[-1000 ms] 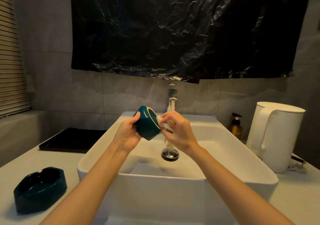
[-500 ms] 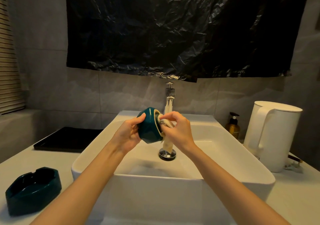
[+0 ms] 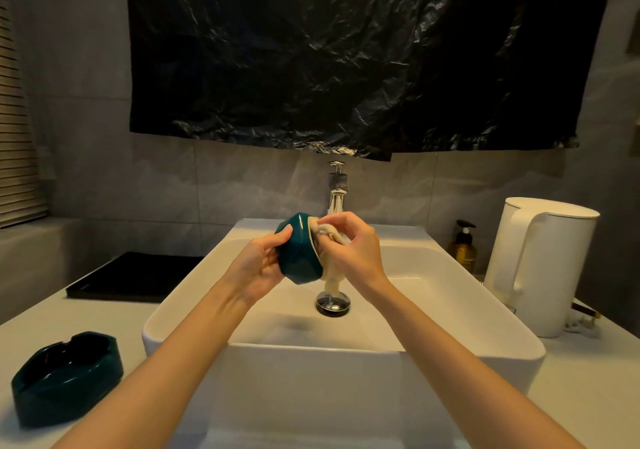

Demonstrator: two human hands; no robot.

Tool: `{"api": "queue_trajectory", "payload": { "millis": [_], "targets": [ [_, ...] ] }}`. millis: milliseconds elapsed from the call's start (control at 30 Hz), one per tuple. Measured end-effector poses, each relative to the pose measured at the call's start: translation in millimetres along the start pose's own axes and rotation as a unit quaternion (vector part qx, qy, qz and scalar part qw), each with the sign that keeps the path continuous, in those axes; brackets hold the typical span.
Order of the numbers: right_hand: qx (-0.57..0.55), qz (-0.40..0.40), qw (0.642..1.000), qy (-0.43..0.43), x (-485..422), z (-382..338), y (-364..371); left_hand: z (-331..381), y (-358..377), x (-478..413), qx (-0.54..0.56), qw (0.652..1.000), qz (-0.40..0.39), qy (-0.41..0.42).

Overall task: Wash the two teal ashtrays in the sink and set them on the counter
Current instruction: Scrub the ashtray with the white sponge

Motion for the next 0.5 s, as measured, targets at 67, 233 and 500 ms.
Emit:
{"api": "queue_trajectory", "payload": {
  "millis": [67,233,500],
  "targets": [
    [-0.021,0.027,0.999,0.020,-2.2,-0.8,-2.4,-1.6,1.4,0.3,-0.005,1.000,-0.008,-0.008],
    [-0.110,-0.076,0.986,0.104,0.5,0.7,-5.1,0.8,-0.9,0.9,-0.006,1.000,0.009,0.003],
    [-0.157,0.008,0.982,0.101,-3.3,-4.0,-9.4,-0.2,2.2,3.8,-0.012,1.000,0.021,0.010]
  ]
}}
Point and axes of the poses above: each hand's wrist, its own x-axis away from the middle knuckle, its own y-axis out of the palm, z = x × y, the point moved 2 cm from there along -x, towards the middle knuckle, and after that the axes turned 5 degrees about -y, right-handed, at the moved point
